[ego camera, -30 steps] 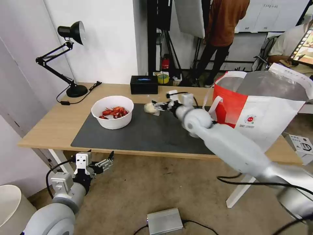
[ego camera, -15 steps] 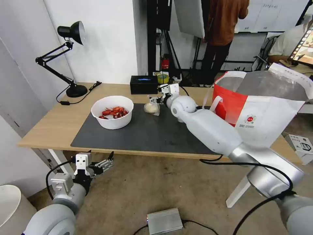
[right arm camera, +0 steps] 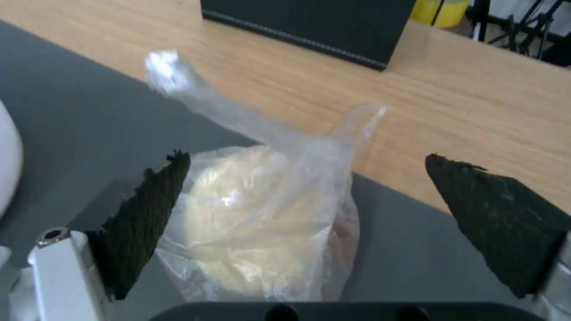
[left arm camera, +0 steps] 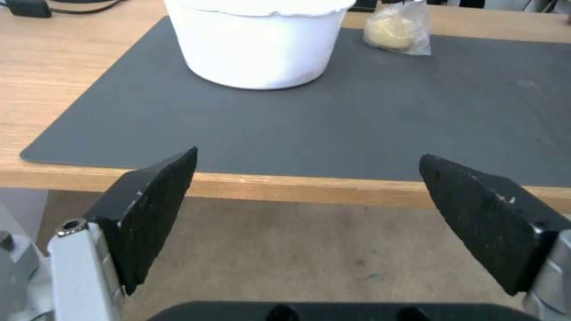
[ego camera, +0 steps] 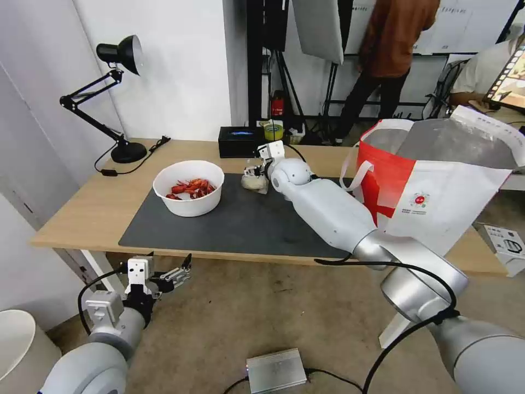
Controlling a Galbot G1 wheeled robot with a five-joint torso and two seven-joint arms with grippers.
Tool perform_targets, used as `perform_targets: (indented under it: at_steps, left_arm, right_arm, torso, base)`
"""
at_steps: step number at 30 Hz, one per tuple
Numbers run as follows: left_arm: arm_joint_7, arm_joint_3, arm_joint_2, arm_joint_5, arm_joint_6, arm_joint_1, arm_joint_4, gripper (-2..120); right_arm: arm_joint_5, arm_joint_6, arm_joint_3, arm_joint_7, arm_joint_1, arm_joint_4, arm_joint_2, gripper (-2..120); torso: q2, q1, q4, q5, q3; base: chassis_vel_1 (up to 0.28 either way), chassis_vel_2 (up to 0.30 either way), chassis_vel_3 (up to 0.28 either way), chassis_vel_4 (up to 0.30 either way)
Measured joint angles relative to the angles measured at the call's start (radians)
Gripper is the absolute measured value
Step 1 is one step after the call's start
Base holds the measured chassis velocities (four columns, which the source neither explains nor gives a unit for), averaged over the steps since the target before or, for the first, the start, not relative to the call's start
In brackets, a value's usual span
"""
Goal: Pick up the trash from the table and place it into the takeout bag.
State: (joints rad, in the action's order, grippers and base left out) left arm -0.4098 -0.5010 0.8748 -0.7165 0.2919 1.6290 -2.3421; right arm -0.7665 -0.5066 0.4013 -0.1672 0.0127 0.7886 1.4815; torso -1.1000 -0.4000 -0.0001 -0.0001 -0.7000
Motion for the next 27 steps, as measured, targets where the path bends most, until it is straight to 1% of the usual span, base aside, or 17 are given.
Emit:
perform_targets:
  at_steps: [6,10,15,18,27]
  left_arm:
    - [0.001,0.008,0.002,0.002,-0.002,-0.007,0.003,100]
    - [0.002,0.009,0.002,0.003,-0.011,-0.007,0.005,100]
    - [0.004,0.01,0.002,0.007,-0.019,-0.006,0.008,100]
    - [0.016,0.011,0.002,0.008,-0.02,-0.007,0.008,100]
    - [0.018,0.015,0.003,0.01,-0.02,-0.009,0.01,100]
  right_arm:
    - [0.046,0.009,-0.028,0.045,-0.007,-0.081,0.046,100]
    - [0.076,0.018,-0.037,0.057,-0.012,-0.116,0.063,100]
    - [0.097,0.021,-0.04,0.066,-0.016,-0.138,0.073,100]
    - [0.118,0.029,-0.05,0.08,-0.017,-0.169,0.087,100]
    - [0.127,0.037,-0.049,0.09,-0.013,-0.182,0.09,100]
  torso:
    - [0.0,0.0,0.0001,0.0,0.0]
    - [0.0,0.0,0.0001,0.0,0.0]
    - [0.0,0.0,0.0001,0.0,0.0]
    - [0.0,0.0,0.0001,0.0,0.0]
    - [0.0,0.0,0.0001,0.0,0.0]
  base:
    - [0.0,0.0,0.0,0.0]
    - [0.0,0.0,0.0,0.0]
    - [0.0,0.0,0.0,0.0]
    - [0.0,0.0,0.0,0.0]
    - [0.0,0.0,0.0,0.0]
